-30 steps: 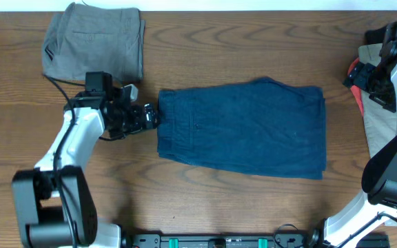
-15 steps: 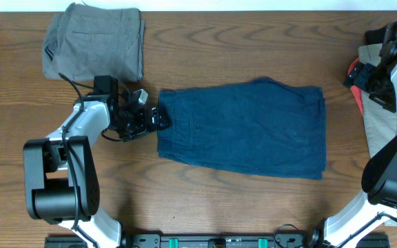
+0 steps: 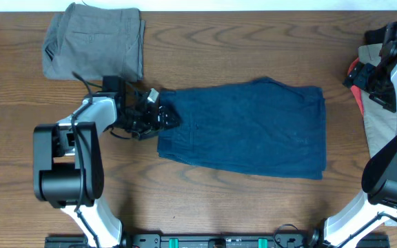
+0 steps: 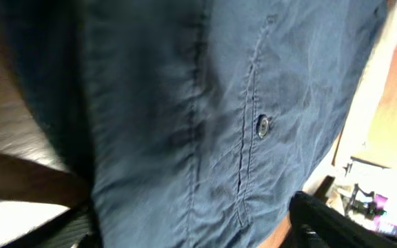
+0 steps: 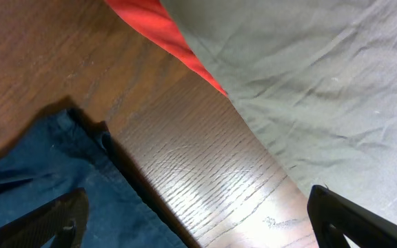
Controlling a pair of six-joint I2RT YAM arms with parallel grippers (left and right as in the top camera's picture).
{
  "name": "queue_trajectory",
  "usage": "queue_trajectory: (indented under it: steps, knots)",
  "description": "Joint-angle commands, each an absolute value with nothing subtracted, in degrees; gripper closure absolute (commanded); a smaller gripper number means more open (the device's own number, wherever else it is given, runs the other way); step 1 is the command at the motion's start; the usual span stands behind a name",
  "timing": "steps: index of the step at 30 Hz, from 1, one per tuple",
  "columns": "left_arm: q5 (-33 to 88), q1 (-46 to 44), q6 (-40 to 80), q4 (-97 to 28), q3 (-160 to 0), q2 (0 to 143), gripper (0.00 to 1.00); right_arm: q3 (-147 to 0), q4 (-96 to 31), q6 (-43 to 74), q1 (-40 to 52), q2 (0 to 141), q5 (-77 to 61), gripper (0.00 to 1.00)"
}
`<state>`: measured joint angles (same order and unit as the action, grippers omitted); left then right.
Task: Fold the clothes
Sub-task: 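Reach the left gripper to the left edge of the shorts and grasp it, then lift the left edge and fold it rightward over the shorts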
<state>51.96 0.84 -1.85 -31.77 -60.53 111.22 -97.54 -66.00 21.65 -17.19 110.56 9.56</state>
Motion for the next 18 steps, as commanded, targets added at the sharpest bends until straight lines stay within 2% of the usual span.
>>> queue_trajectory:
  steps: [1,6,9,12,18]
  knots:
    - [46.0,-0.2,-2.8,-31.0,-58.8,116.5,0.26,-98.4,-66.0,21.0,-17.3,110.6,10.2,0.01]
    - [45.5,-0.1,-2.8,-30.5,-58.8,116.8,0.62,-98.4,-66.0,21.0,-17.3,110.6,10.2,0.01]
    - [43.7,-0.1,-2.7,-30.5,-58.8,116.8,0.74,-98.4,-66.0,21.0,-17.3,110.6,10.2,0.01]
    - [40.1,-0.1,-1.3,-31.1,-58.8,116.8,0.92,-98.4,-66.0,21.0,-17.3,110.6,10.2,0.01]
    - [31.5,0.4,1.6,-36.0,-60.4,115.5,0.94,-98.4,-66.0,20.9,-17.3,110.6,10.2,0.01]
